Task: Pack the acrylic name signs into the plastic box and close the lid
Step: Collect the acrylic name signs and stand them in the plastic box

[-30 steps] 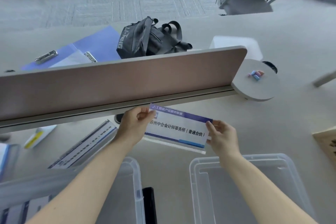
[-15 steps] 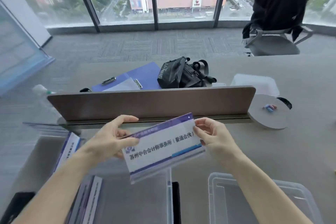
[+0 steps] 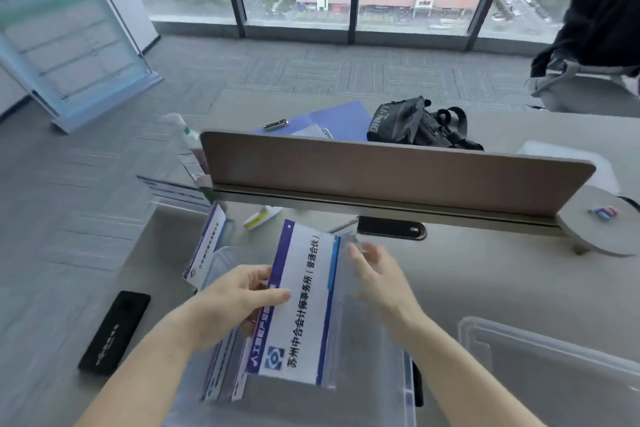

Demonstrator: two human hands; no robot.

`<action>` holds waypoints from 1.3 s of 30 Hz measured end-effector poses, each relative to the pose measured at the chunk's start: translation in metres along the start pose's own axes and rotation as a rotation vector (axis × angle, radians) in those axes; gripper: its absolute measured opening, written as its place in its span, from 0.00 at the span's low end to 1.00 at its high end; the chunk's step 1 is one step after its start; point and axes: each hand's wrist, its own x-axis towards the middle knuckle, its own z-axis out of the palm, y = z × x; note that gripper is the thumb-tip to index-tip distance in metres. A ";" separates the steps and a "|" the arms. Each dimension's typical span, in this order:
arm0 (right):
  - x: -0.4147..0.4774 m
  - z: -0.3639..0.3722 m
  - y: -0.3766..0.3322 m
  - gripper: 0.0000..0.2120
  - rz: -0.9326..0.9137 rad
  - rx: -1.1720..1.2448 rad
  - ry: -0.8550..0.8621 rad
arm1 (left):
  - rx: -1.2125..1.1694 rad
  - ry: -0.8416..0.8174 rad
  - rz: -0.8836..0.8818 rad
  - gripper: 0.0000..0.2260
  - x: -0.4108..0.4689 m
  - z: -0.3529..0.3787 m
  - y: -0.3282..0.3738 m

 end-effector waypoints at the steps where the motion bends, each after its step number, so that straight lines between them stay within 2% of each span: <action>1: -0.007 0.014 0.011 0.23 0.128 0.114 -0.064 | -0.040 -0.007 -0.024 0.11 0.001 -0.005 -0.009; 3: -0.020 0.041 0.026 0.15 0.296 0.285 -0.119 | -0.102 -0.056 -0.075 0.12 0.004 -0.011 -0.026; 4: -0.025 0.053 0.033 0.14 0.330 0.295 -0.118 | -0.115 -0.092 -0.098 0.12 0.004 -0.013 -0.033; 8: -0.032 0.088 0.068 0.16 0.399 0.287 -0.077 | -0.012 -0.197 -0.141 0.14 0.004 -0.012 -0.057; 12: -0.015 0.117 0.106 0.22 0.502 0.229 0.021 | 0.175 -0.140 -0.153 0.15 0.020 0.002 -0.081; 14: -0.002 0.130 0.126 0.24 0.508 0.172 0.063 | 0.224 -0.084 -0.147 0.15 0.034 0.011 -0.093; 18: 0.017 0.149 0.149 0.19 0.488 0.083 0.093 | 0.402 0.028 -0.142 0.17 0.064 0.022 -0.117; 21: 0.029 0.157 0.165 0.21 0.405 -0.101 0.137 | 0.420 0.074 -0.162 0.15 0.081 0.022 -0.141; 24: 0.035 0.166 0.177 0.09 0.372 -0.131 0.086 | 0.465 0.112 -0.180 0.14 0.086 0.023 -0.156; 25: 0.035 0.170 0.177 0.08 0.369 -0.124 0.073 | 0.463 0.122 -0.176 0.14 0.087 0.022 -0.159; 31: 0.038 0.196 0.177 0.18 0.316 -0.129 0.108 | 0.458 0.204 -0.178 0.15 0.089 0.015 -0.167; 35: 0.039 0.203 0.180 0.19 0.370 -0.022 0.055 | 0.633 0.247 -0.191 0.05 0.088 0.021 -0.160; 39: 0.041 0.209 0.191 0.21 0.363 0.035 0.055 | 0.782 0.271 -0.242 0.08 0.088 0.028 -0.155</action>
